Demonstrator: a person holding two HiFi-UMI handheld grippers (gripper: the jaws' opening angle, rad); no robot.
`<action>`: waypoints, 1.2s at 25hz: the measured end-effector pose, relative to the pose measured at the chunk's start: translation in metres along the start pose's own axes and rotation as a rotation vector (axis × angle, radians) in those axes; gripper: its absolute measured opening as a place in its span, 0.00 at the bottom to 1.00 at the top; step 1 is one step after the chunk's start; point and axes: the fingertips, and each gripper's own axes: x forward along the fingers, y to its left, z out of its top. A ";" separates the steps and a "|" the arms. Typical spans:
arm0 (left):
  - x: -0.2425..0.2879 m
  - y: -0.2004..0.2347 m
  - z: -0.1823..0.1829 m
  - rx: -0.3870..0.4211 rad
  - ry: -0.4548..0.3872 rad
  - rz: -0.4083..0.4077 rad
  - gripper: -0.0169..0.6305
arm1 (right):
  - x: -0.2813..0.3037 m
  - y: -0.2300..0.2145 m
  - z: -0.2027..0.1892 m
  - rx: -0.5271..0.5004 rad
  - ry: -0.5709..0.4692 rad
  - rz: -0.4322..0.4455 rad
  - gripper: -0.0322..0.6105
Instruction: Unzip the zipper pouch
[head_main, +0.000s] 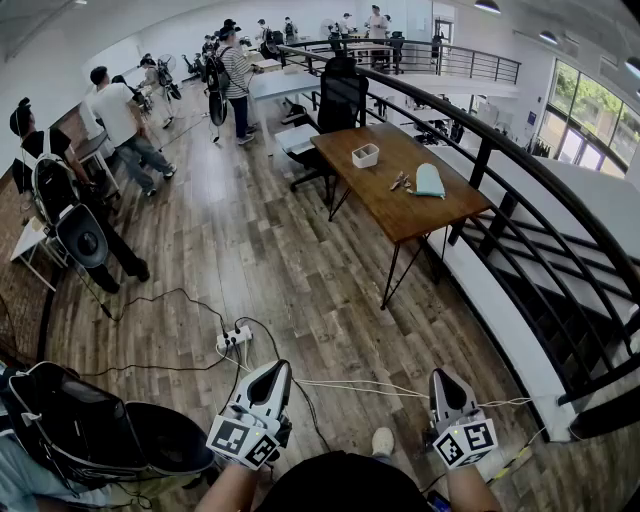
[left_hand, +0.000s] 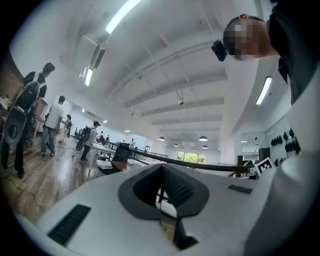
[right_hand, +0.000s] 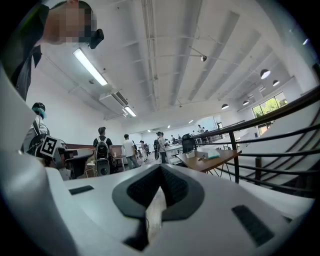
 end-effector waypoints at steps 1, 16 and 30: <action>0.000 -0.001 0.001 0.001 -0.008 -0.001 0.05 | -0.001 -0.002 0.001 0.000 -0.002 -0.001 0.04; 0.033 -0.027 -0.006 0.017 0.012 -0.002 0.05 | 0.008 -0.040 0.013 0.007 -0.025 0.031 0.04; 0.122 -0.079 -0.016 0.046 -0.032 0.047 0.39 | -0.001 -0.130 0.070 -0.006 -0.169 0.006 0.52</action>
